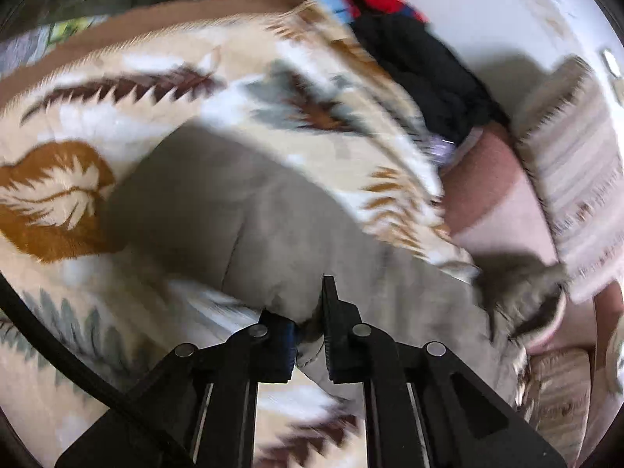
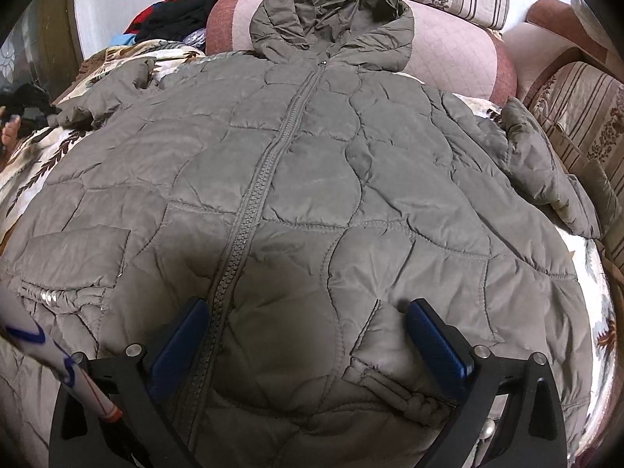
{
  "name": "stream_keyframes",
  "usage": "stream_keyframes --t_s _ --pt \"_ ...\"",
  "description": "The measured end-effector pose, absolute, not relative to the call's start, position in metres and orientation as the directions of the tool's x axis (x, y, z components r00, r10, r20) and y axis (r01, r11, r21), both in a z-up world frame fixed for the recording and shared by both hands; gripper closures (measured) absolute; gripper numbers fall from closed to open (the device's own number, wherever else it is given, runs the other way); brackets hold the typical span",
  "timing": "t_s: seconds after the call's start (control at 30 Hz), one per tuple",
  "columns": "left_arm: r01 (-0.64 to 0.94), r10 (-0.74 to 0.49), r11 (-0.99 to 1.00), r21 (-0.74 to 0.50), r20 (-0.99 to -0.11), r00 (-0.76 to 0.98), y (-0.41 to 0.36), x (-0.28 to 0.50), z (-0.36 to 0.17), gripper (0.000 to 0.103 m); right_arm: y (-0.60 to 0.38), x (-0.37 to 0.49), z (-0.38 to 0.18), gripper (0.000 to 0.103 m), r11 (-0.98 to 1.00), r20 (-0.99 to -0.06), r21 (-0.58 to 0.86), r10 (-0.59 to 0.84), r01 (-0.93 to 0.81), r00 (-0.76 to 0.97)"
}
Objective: Fold large clothes
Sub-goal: 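Grasp the sleeve with the left tool and fold it across the jacket body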
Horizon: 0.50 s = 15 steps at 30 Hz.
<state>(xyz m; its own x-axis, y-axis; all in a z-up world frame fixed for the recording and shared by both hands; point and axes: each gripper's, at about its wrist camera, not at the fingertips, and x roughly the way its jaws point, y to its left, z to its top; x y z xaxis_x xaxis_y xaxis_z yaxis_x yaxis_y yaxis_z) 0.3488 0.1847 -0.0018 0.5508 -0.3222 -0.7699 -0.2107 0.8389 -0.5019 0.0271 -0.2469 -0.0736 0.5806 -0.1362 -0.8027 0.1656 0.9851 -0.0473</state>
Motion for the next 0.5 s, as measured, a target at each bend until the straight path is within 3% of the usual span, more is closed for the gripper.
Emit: stream_keyframes --t_s 0.27,0.5 --pt "0.099 -0.496 0.842 -0.531 -0.688 0.531 0.046 0.299 0.074 0.093 -0.26 0.008 -0.05 0.002 0.982 -0.767 0.027 -0.098 0.185 0.634" --pt "0.241 -0.617 0.786 -0.569 -0.708 0.342 -0.084 0.257 0.039 0.093 -0.302 -0.025 -0.029 0.002 0.953 -0.731 0.081 -0.143 0.293 0.667"
